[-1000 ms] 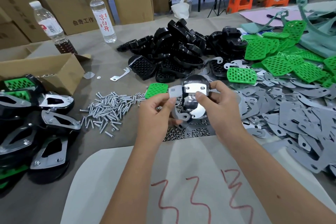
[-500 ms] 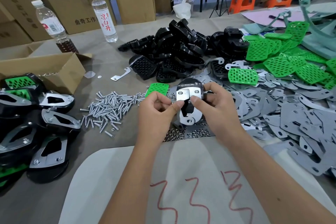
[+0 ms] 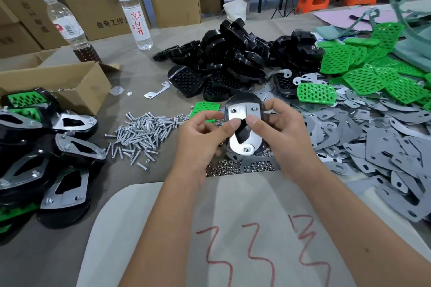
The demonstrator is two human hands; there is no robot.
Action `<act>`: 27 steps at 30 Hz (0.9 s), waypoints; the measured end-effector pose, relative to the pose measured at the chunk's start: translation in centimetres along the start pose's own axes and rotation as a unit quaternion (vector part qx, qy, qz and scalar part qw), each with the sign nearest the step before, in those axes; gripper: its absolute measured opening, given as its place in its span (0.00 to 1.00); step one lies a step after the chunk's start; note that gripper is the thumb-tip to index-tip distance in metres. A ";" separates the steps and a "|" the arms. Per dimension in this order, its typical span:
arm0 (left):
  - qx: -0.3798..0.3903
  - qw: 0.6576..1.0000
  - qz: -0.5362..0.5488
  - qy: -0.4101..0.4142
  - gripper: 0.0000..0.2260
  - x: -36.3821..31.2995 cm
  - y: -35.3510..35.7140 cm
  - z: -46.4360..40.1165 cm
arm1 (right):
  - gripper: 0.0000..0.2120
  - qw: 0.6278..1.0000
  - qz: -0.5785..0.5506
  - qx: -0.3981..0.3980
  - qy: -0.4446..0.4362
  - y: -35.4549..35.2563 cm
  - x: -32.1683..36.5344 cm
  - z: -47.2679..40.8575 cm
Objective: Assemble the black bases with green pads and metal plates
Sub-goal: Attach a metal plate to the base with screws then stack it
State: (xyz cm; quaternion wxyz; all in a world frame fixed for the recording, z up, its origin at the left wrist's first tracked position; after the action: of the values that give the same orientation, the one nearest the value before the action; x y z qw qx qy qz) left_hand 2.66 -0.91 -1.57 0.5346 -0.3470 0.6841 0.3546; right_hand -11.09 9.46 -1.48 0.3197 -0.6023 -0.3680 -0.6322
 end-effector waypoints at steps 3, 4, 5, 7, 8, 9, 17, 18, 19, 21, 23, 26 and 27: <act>0.039 0.998 0.042 -0.020 0.14 -0.5 -0.3 -0.1 | 0.08 1.000 -0.011 0.011 -0.002 0.6 0.2 0.2; 0.036 0.998 0.046 -0.012 0.12 -0.7 -0.4 -0.1 | 0.10 1.000 -0.008 0.016 -0.002 0.7 0.2 0.2; 0.024 0.998 0.050 0.000 0.09 -0.8 -0.5 -0.3 | 0.11 1.000 -0.001 0.022 0.001 0.9 0.2 0.1; -0.022 0.998 0.059 0.022 0.04 -0.9 -0.8 -0.5 | 0.13 0.999 0.036 0.018 0.002 1.2 0.0 0.1; -0.054 0.996 0.062 0.028 0.05 -0.9 -1.0 -0.7 | 0.13 0.996 0.087 -0.005 -0.012 1.3 -0.1 0.1; -0.086 0.994 0.061 0.030 0.06 -0.8 -1.3 -1.0 | 0.13 0.985 0.164 -0.034 -0.041 1.2 -0.1 0.1; -0.205 0.976 0.073 0.018 0.13 -0.7 -2.6 -1.5 | 0.06 0.850 0.514 0.088 -0.077 2.6 0.4 1.0; -0.204 0.976 0.069 0.016 0.13 -0.8 -2.5 -1.4 | 0.06 0.853 0.509 0.088 -0.075 2.6 0.5 1.0; -0.201 0.977 0.066 0.014 0.13 -0.9 -2.5 -1.4 | 0.06 0.855 0.506 0.090 -0.075 2.6 0.6 1.0; -0.194 0.979 0.060 0.008 0.13 -0.9 -2.4 -1.3 | 0.06 0.862 0.492 0.083 -0.085 2.6 0.7 1.1; -0.176 0.983 0.056 0.011 0.12 -0.8 -2.3 -1.2 | 0.06 0.903 0.418 0.026 -0.090 2.4 0.7 1.0; -0.124 0.991 0.045 0.030 0.11 -0.9 -1.8 -1.0 | 0.05 0.967 0.230 -0.071 -0.080 1.5 0.8 0.6; -0.109 0.993 0.040 0.030 0.11 -0.9 -1.5 -0.9 | 0.04 0.973 0.193 -0.091 -0.084 1.2 0.8 0.4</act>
State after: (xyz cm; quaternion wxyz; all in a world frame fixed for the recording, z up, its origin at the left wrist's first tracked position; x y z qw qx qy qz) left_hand 3.67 -2.39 -0.74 0.4578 -0.3864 0.6705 0.4376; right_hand -9.90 9.19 -0.63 0.3478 -0.7394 -0.2113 -0.5364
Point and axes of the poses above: each hand's wrist, its own z-axis away from the middle knuckle, its own y-axis out of the palm, x = y × z, the point moved 1 cm from there along -z, towards the middle knuckle, and after that the axes turned 14 degrees about y, right-handed, at the moved point
